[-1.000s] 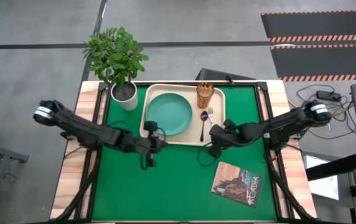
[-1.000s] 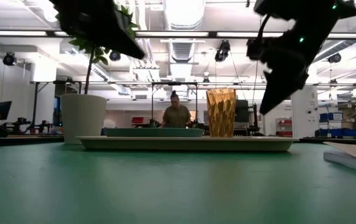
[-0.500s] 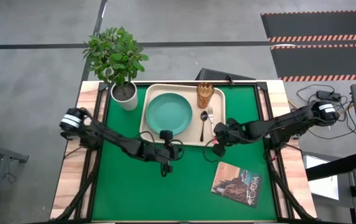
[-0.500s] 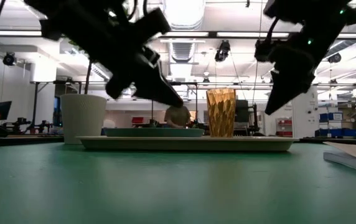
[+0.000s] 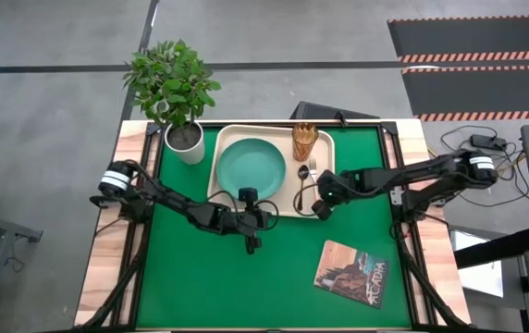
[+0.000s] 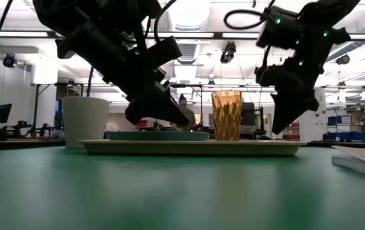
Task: Pick and place plate/cup/fork/spoon on tray
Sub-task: Adjust the spoon and the fork on the white tray
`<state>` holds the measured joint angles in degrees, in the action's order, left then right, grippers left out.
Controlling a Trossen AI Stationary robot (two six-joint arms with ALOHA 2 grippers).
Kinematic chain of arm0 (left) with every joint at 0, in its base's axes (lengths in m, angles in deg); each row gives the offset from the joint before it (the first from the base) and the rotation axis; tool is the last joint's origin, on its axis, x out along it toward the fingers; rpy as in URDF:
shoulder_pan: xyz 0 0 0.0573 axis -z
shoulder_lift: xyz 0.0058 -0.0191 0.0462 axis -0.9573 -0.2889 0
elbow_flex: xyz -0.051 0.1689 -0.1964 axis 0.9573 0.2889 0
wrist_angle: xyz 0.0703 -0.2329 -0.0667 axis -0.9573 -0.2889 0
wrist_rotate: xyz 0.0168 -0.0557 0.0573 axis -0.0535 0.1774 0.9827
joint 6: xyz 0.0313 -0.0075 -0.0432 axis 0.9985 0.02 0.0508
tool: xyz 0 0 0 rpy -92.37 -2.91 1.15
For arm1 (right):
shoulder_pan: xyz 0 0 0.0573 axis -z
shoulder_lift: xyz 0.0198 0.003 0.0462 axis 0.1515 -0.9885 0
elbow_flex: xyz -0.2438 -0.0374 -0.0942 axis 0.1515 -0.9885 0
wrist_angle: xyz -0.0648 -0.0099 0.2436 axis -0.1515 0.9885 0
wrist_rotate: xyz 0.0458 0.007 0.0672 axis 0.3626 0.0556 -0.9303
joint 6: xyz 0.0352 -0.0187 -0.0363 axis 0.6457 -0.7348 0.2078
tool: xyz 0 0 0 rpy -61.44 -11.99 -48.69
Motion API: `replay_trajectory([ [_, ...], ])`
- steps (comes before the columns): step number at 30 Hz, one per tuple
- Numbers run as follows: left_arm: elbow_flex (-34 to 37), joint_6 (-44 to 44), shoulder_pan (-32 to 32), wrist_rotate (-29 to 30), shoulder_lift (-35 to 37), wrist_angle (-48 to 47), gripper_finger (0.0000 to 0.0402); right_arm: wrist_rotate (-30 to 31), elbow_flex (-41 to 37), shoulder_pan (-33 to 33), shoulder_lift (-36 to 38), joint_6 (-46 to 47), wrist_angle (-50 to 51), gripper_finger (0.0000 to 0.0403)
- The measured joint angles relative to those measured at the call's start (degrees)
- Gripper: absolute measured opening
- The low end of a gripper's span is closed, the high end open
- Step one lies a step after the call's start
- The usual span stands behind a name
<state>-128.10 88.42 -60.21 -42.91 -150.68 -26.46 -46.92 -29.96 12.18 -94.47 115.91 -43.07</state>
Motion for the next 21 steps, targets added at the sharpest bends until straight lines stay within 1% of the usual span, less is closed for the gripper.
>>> replay_trajectory([
  [3,0.5,0.0,0.0,0.0,0.0,-0.1,0.0,0.1,0.1,-0.1,-3.3,0.0,-0.6,0.0008],
  [7,0.8,-1.5,0.0,-0.1,0.0,-0.2,0.0,2.0,0.3,-0.1,-5.8,1.6,-0.5,0.0008],
  [14,1.7,-1.8,-0.3,-0.1,-1.3,-0.3,0.0,1.9,0.3,-0.1,-6.3,2.4,-0.5,0.0008],
  [21,1.8,-4.0,-0.4,-0.1,-2.7,-0.2,0.0,1.9,0.3,-0.1,-6.8,2.8,-0.7,0.0008],
])
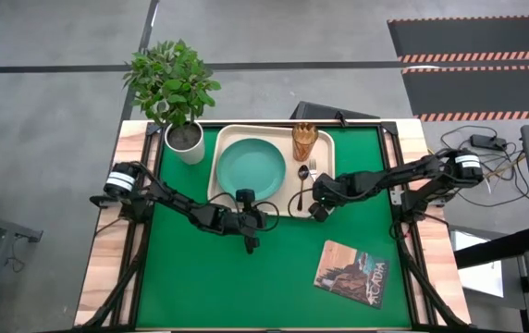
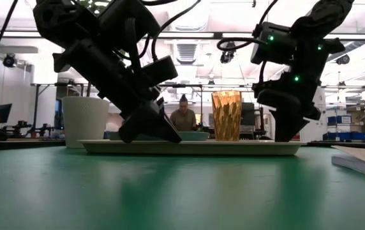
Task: Pick and place plate/cup/fork/spoon on tray
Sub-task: Adjust the spoon and the fork on the white tray, then adjust the white tray
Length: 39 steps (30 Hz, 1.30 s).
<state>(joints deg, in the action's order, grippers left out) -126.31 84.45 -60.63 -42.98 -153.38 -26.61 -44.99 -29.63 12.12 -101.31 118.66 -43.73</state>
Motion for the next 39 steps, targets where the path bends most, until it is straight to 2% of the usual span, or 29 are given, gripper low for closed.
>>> replay_trajectory([
  [20,0.0,-0.6,-0.2,0.0,0.1,0.0,0.0,-0.4,0.1,-0.1,-3.4,-0.3,-8.3,0.0008],
  [29,0.0,-0.6,0.1,-0.1,0.7,-0.2,0.0,0.1,0.0,-0.4,2.4,-0.5,-4.5,0.0008],
  [34,0.0,0.4,2.1,-0.1,5.7,-1.5,0.0,1.1,0.0,-3.0,7.3,-6.9,-4.7,0.0008],
  [39,0.2,4.0,4.4,-0.7,13.8,-5.2,0.0,1.2,-1.4,-6.7,12.9,-19.5,-9.3,0.0008],
])
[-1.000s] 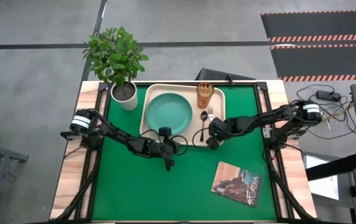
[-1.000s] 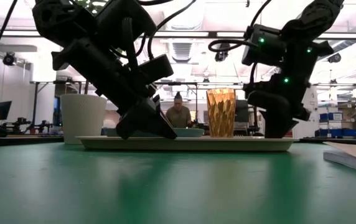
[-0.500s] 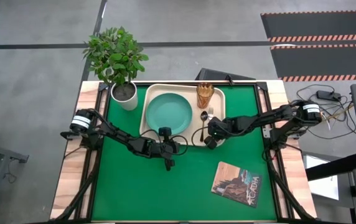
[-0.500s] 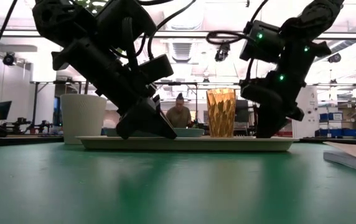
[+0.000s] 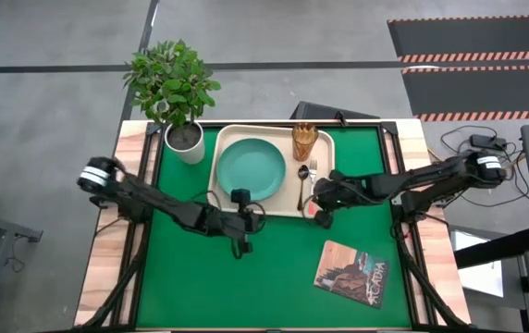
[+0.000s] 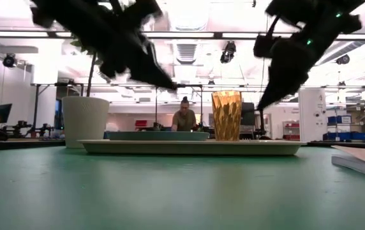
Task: Pick and place plate/cup/fork/spoon on tray
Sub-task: Adjust the white tray
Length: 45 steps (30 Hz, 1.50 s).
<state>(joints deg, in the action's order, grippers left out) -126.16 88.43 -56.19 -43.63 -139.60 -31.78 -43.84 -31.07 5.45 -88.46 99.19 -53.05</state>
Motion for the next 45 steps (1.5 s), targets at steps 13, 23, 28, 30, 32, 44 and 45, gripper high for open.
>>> replay_trajectory([
  [13,16.7,3.0,2.7,-2.7,29.9,3.7,0.0,-1.2,-19.8,-2.5,18.9,-9.8,-25.8,0.0008],
  [23,29.5,3.1,2.6,-2.6,47.2,14.1,0.0,-11.2,-25.7,-3.1,22.3,5.3,-24.7,0.0008],
  [28,31.2,3.1,2.6,-1.5,50.8,14.5,0.0,-11.3,-26.2,-4.0,17.9,10.3,-19.8,0.0008],
  [30,31.4,3.1,2.6,-1.3,51.4,14.9,0.0,-11.2,-26.5,-4.0,15.6,11.3,-18.7,0.0008],
  [32,31.7,3.0,2.6,-1.3,51.8,14.5,0.0,-10.1,-26.5,-4.0,13.5,11.8,-18.7,0.0008],
  [44,31.7,3.0,2.6,-0.5,51.5,14.6,0.0,4.0,-25.4,-3.3,8.8,14.3,-15.8,0.0008],
  [45,31.7,3.0,2.6,-0.4,51.3,14.9,0.0,4.1,-25.2,-3.1,9.0,14.8,-14.7,0.0008],
])
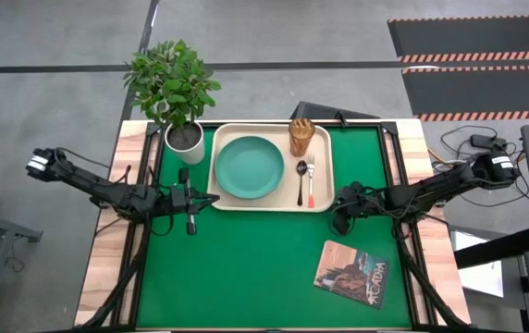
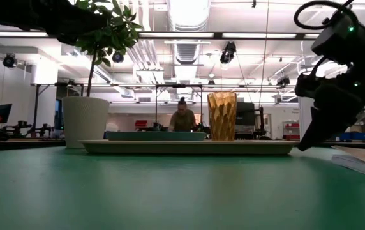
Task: Pick and place plate/cup/fork/spoon on tray
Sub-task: Adjust the white tray, then return to Home Position
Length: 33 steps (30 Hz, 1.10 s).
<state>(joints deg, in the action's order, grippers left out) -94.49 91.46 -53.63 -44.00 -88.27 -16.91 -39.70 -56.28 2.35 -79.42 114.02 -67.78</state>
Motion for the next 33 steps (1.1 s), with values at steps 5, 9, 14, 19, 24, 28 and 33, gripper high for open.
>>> replay_trajectory([
  [5,0.0,0.0,0.0,0.4,-0.7,-0.1,0.0,4.0,1.0,0.1,1.4,1.2,4.0,0.0008],
  [9,0.0,0.0,0.0,0.4,-1.1,-0.3,0.0,3.5,2.3,0.1,1.7,-0.6,4.5,0.0008],
  [14,1.1,0.0,0.0,0.4,0.1,-2.5,0.0,-1.1,3.5,-0.1,2.4,-4.2,5.5,0.0008],
  [19,3.8,-0.6,-0.1,0.4,3.2,-2.5,0.0,-1.2,3.5,-0.1,4.7,-6.0,7.7,0.0008],
  [24,5.6,-1.4,-0.1,0.4,8.0,-2.9,0.0,-1.3,3.4,-0.3,9.6,-11.1,7.8,0.0008],
  [28,7.5,-1.3,-0.1,0.4,12.0,-2.9,0.0,-1.7,2.9,-0.3,15.3,-17.4,4.6,0.0008],
  [33,10.6,-1.4,-0.1,0.4,16.1,-2.9,0.0,-4.6,0.7,0.1,22.5,-25.1,-3.2,0.0008],
])
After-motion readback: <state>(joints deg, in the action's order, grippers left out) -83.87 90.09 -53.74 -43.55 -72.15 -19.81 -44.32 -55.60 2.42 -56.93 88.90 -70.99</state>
